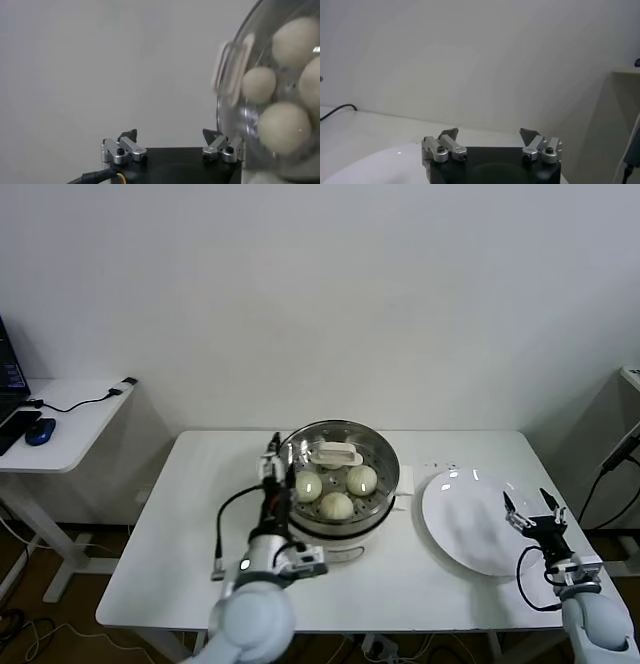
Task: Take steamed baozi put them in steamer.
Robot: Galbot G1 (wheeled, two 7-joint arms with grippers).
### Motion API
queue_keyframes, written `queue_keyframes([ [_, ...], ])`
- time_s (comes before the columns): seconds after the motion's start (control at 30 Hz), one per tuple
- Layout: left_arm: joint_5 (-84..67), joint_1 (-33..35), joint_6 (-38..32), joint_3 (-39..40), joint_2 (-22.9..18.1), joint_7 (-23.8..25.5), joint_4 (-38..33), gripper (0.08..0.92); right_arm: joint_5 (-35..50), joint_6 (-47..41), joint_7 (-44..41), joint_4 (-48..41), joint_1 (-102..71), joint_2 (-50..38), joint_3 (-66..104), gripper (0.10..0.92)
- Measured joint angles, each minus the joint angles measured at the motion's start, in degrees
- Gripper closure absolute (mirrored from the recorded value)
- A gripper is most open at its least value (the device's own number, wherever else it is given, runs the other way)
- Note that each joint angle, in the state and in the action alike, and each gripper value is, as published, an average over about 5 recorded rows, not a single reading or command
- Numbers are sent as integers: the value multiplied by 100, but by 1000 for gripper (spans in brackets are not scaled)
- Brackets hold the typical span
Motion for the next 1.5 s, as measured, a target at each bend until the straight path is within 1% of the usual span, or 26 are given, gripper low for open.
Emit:
queue_keyframes([
  [0.17,-1107,664,-1,-919,151,-491,-289,177,-18,-156,4,214,-109,43,5,203],
  [0.27,-1919,1082,-71,-1590,110,-657,-363,177,-17,-221,8,370,-179,84,0,203],
  [0.33,-2513,1358,-237,-2041,30,-740,-382,177,-16,-256,8,480,-230,108,-3,203],
  [0.43,-3466,1740,-730,-2674,-160,-849,-360,177,-15,-305,8,645,-307,138,-4,203],
  [0.57,-4720,2177,-1753,-3346,-486,-976,-230,177,-13,-345,-5,841,-414,168,9,203],
  [0.67,-5499,2455,-2530,-3695,-723,-1067,-95,177,-10,-369,-26,965,-492,176,28,203],
  [0.83,-6377,2779,-3507,-4050,-992,-1212,128,177,7,-386,-57,1120,-622,185,64,203],
  [1.0,-6870,2967,-4118,-4236,-1142,-1315,298,177,54,-396,-87,1214,-760,209,113,203],
  [1.23,-7185,3108,-4540,-4359,-1231,-1337,369,177,134,-418,-118,1303,-932,195,148,203],
  [1.5,-7292,3125,-4712,-4423,-1284,-1185,388,177,169,-502,-120,1323,-963,130,98,203],
])
